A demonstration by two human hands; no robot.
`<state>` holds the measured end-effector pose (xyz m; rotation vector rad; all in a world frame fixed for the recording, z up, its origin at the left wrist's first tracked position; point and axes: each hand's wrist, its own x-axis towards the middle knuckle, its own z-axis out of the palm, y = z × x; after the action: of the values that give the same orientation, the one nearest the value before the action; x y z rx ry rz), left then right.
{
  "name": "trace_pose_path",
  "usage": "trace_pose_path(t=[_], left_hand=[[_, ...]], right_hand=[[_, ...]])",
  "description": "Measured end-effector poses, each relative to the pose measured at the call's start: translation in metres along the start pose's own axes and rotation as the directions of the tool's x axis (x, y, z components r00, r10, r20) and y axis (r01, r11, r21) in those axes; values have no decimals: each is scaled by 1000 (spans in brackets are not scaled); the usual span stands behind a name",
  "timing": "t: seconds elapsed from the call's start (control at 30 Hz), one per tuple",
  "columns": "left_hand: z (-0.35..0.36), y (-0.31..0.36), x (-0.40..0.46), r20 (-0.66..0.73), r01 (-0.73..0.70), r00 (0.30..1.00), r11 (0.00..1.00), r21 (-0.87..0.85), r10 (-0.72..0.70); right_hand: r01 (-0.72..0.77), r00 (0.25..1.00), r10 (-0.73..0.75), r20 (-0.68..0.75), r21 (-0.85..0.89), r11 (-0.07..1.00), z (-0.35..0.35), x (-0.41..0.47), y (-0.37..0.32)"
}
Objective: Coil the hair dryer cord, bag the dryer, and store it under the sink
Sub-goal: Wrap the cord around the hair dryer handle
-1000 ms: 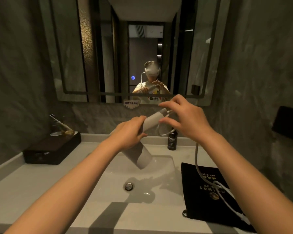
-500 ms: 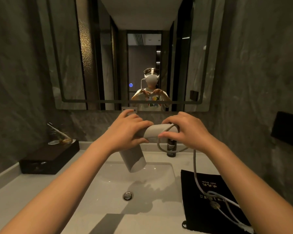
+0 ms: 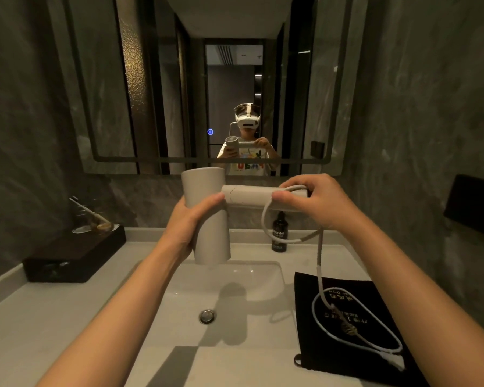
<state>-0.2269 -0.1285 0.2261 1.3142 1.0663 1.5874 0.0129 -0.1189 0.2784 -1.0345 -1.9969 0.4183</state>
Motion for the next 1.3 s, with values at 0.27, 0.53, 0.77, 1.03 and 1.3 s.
trace_pose_path(t=[0.27, 0.53, 0.77, 1.03, 1.3], left_hand=[[12, 21, 2, 262, -60, 965, 980, 192, 8], [40, 21, 8, 185, 119, 981, 937, -329, -60], [43, 23, 22, -227, -14, 971, 930, -367, -75], [20, 24, 34, -349, -247, 873, 925, 287, 342], [4, 28, 29, 118, -289, 957, 845, 450, 264]], right_hand=[[82, 992, -82, 95, 3, 997, -25, 24, -16], [-224, 966, 73, 249, 660, 717, 16, 35, 18], [-11, 997, 12, 77, -11, 1000, 25, 20, 1], [126, 971, -76, 227, -214, 969, 4, 3, -19], [224, 961, -253, -114, -218, 950, -26, 33, -27]])
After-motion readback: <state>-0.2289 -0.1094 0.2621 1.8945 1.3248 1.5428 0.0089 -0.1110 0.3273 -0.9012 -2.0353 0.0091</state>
